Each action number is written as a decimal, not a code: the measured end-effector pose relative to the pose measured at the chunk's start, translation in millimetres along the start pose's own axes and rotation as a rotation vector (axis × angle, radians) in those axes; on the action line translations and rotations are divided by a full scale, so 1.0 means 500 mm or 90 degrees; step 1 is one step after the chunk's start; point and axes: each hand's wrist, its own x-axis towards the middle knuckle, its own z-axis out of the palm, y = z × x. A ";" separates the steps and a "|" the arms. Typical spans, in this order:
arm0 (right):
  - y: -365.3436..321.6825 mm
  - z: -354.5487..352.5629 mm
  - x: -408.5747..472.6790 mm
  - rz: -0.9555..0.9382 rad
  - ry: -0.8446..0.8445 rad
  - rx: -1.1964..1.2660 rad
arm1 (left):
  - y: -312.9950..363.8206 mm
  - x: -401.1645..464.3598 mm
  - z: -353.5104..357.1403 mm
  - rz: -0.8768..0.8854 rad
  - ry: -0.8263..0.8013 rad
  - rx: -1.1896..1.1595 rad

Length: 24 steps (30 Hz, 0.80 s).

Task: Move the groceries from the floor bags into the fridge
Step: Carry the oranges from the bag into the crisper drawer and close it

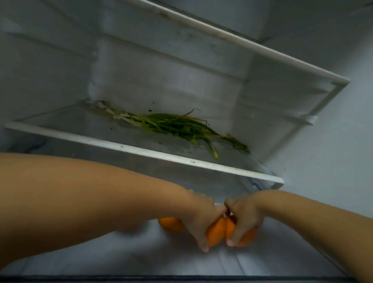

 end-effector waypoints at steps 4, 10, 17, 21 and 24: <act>-0.004 -0.042 -0.058 0.043 0.013 0.016 | -0.007 -0.026 -0.041 -0.021 -0.026 0.013; -0.024 -0.036 -0.162 0.082 0.055 -0.104 | 0.032 -0.139 -0.127 -0.058 -0.046 0.014; -0.091 0.001 -0.379 -0.060 0.465 -0.241 | 0.121 -0.358 -0.163 -0.244 0.217 -0.005; -0.137 0.084 -0.492 -0.195 0.680 -0.176 | 0.203 -0.516 -0.121 -0.390 0.402 -0.063; -0.184 0.182 -0.539 -0.292 0.699 -0.146 | 0.286 -0.620 -0.051 -0.459 0.446 -0.130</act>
